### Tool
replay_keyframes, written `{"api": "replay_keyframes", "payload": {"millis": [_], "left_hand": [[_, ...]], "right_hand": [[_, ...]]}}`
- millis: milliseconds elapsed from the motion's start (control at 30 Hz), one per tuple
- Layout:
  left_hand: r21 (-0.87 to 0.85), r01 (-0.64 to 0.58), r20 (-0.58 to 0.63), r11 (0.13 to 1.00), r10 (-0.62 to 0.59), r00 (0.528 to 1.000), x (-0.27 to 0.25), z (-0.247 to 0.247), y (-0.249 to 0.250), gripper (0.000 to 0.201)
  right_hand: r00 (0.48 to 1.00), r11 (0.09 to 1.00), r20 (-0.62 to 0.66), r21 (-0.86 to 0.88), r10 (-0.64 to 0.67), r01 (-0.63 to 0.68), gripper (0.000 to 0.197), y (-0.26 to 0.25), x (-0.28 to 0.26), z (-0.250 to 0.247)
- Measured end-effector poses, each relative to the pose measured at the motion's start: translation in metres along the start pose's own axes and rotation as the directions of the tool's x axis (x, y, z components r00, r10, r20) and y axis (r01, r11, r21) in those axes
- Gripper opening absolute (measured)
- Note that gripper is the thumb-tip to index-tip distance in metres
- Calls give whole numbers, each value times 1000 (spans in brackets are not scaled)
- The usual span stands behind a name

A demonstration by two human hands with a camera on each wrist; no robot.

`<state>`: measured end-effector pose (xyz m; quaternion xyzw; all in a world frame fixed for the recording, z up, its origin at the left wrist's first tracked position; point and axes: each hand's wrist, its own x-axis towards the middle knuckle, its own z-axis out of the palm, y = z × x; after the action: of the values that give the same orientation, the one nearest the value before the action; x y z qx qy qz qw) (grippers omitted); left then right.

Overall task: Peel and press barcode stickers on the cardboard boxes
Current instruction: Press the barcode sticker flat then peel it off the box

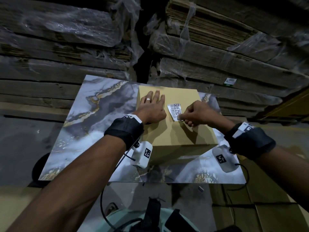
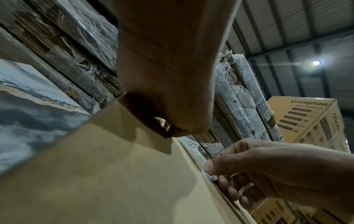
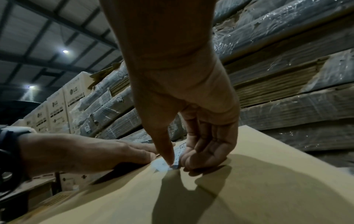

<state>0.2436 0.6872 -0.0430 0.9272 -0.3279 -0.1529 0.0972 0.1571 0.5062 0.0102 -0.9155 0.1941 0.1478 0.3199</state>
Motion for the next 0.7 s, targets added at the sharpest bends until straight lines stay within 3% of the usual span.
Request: {"api": "replay_keyframes", "payload": {"millis": [233, 367, 567, 700], "left_hand": [[-4, -14, -8, 1000, 14, 1000, -1, 0, 0, 67], [-7, -22, -14, 1000, 21, 1000, -1, 1, -1, 67], [3, -22, -26, 1000, 22, 999, -2, 1, 0, 67], [-1, -22, -24, 1000, 22, 999, -2, 1, 0, 67]], "right_hand": [[991, 989, 89, 91, 104, -112, 16, -10, 1, 0], [975, 957, 111, 201, 191, -211, 28, -16, 5, -4], [932, 893, 196, 279, 306, -352, 8, -23, 9, -10], [901, 836, 259, 349, 348, -424, 10, -24, 14, -11]]}}
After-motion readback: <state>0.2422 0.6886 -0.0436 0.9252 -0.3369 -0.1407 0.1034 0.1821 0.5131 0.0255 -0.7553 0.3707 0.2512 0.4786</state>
